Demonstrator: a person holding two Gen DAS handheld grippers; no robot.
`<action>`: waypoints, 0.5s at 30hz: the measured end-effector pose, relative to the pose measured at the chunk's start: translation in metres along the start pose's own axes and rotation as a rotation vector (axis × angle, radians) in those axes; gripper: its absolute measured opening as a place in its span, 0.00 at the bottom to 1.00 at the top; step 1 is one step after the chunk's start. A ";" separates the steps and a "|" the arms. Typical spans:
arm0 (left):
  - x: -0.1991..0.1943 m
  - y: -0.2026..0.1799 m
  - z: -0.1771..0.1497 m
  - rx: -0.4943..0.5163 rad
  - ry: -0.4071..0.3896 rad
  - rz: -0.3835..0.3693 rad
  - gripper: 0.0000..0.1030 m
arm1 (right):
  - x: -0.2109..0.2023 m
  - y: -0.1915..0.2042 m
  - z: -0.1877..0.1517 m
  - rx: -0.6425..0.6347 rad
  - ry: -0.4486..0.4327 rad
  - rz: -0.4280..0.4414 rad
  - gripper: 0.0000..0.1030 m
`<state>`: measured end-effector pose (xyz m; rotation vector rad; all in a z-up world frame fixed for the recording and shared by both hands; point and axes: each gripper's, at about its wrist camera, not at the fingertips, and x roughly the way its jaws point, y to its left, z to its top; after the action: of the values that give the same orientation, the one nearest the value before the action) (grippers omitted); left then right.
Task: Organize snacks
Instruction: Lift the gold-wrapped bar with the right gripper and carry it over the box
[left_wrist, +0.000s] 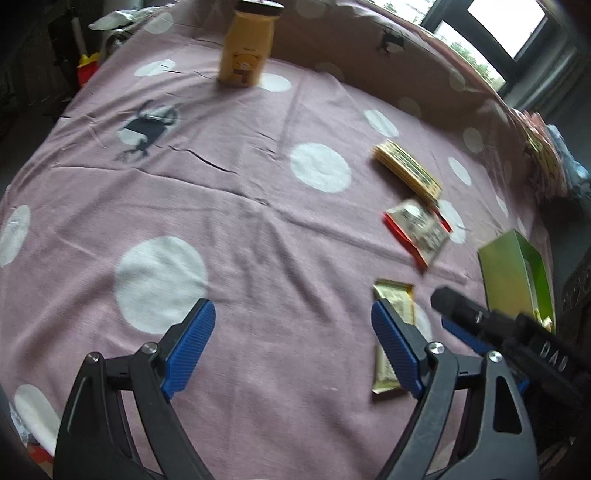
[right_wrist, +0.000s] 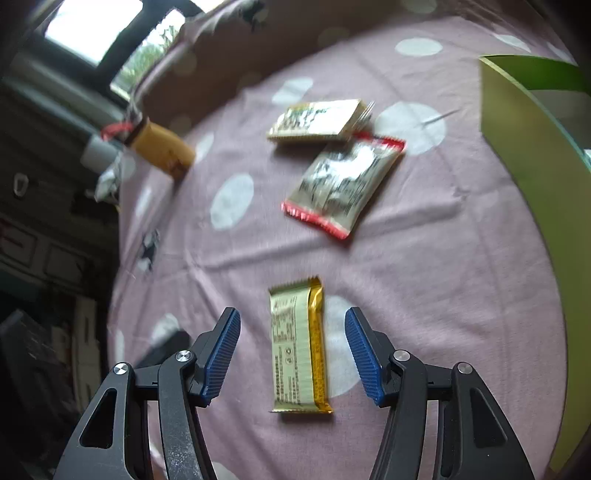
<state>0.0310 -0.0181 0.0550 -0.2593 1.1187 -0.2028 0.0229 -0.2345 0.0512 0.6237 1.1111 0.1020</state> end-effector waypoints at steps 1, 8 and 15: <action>0.002 -0.005 -0.002 0.014 0.014 -0.026 0.79 | -0.004 -0.004 0.000 0.012 -0.006 0.016 0.58; 0.028 -0.038 -0.017 0.096 0.145 -0.178 0.40 | 0.014 -0.015 0.001 0.065 0.046 0.064 0.40; 0.044 -0.055 -0.023 0.115 0.181 -0.232 0.22 | 0.033 -0.017 -0.004 0.063 0.113 0.059 0.35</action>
<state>0.0268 -0.0851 0.0245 -0.2716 1.2503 -0.5032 0.0310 -0.2344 0.0155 0.7141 1.2087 0.1555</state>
